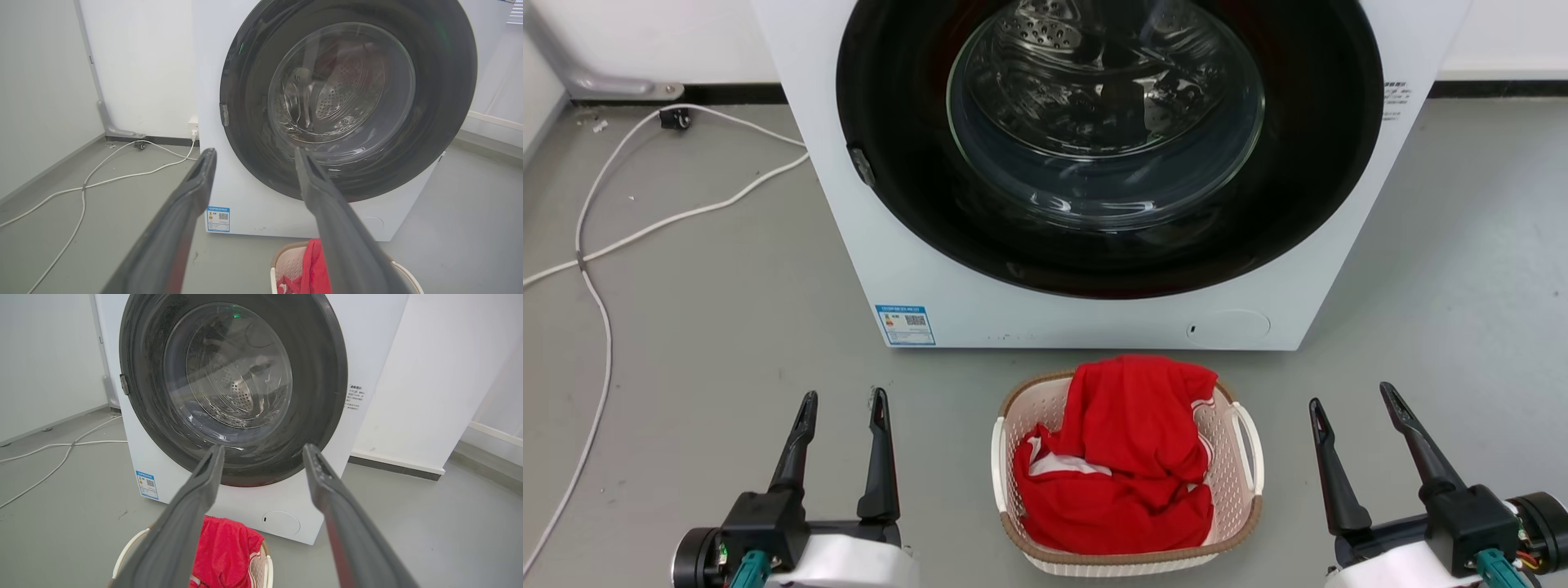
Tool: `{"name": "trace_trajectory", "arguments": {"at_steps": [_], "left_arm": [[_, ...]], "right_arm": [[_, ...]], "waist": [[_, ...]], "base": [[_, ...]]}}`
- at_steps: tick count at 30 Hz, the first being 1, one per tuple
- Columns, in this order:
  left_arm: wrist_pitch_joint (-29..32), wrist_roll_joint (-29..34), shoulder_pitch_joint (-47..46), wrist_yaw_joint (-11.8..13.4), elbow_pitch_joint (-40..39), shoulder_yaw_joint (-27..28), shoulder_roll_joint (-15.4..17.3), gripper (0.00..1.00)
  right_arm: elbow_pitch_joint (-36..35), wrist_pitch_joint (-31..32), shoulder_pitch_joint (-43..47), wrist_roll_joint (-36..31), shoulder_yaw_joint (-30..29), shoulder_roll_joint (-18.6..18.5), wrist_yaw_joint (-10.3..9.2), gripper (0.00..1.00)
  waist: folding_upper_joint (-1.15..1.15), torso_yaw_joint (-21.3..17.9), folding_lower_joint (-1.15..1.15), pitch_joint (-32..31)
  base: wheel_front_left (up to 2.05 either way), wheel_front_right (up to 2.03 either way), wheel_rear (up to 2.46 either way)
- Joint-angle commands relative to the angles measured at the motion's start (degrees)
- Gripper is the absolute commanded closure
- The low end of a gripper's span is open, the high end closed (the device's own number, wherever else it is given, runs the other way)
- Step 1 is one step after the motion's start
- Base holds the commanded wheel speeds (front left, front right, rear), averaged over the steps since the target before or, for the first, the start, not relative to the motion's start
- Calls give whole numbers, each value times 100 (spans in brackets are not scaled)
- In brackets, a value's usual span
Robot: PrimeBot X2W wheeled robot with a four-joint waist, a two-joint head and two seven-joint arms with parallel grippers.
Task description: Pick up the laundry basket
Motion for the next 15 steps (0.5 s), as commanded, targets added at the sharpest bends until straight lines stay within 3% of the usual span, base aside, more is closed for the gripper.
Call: {"name": "trace_trajectory", "arguments": {"at_steps": [1, 15], "left_arm": [[-15, -19, -108, -24, 75, 7, 11, 0], [-16, -85, -1380, -417, 1474, -119, 8, 0]], "right_arm": [[54, -11, -62, 21, -15, 9, -4, 0], [1331, -11, -1281, -476, -226, 8, -4, 0]], "waist": [[0, -13, 0, 73], [0, -161, 0, 1238]], "base": [[0, 0, 0], [0, 0, 0]]}}
